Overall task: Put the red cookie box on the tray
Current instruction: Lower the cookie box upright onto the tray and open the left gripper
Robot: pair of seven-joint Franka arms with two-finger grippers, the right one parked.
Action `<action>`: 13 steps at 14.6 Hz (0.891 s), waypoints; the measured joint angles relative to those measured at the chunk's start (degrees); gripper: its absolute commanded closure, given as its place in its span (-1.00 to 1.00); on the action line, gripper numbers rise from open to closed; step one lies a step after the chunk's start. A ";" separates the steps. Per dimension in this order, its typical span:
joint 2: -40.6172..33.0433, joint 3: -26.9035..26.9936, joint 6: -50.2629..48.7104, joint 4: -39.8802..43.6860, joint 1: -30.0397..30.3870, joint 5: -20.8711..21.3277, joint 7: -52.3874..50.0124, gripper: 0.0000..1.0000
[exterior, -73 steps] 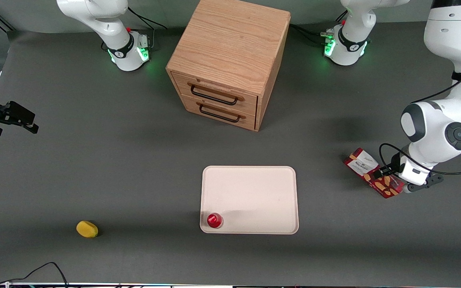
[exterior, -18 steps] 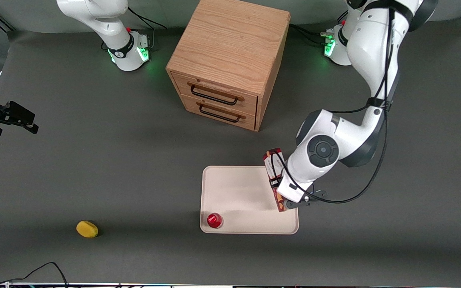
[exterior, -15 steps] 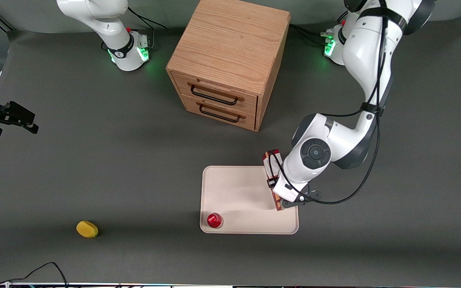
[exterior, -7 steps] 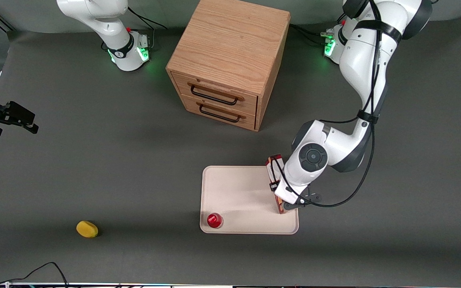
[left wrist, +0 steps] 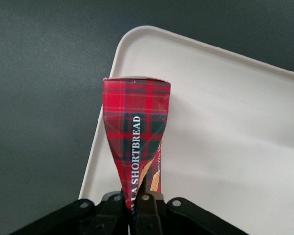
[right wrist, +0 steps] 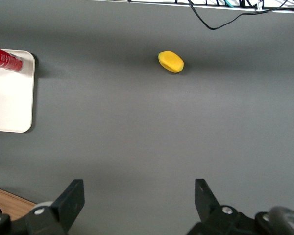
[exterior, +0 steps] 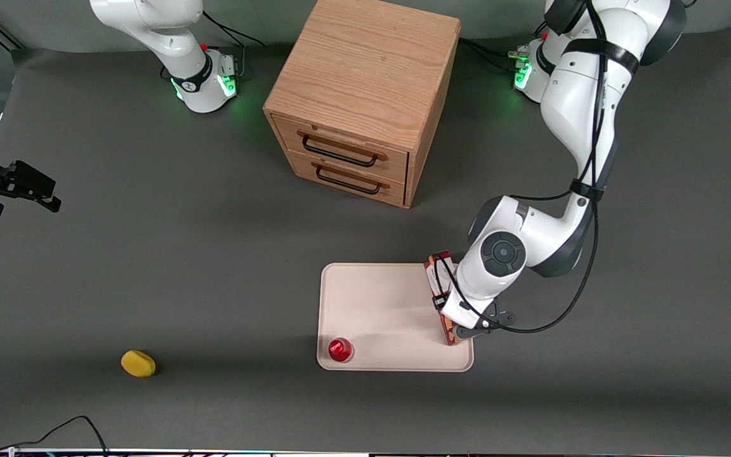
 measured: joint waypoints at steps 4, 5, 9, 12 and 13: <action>0.23 0.09 1.23 0.00 0.32 0.36 0.15 -0.01; 0.44 0.16 1.60 0.00 0.35 0.47 0.16 -0.08; 0.85 0.16 1.95 0.04 0.38 0.52 0.18 -1.00; 0.84 0.17 1.92 0.80 0.44 0.53 0.18 -1.00; 0.77 0.17 1.50 1.35 0.46 0.53 0.18 -1.00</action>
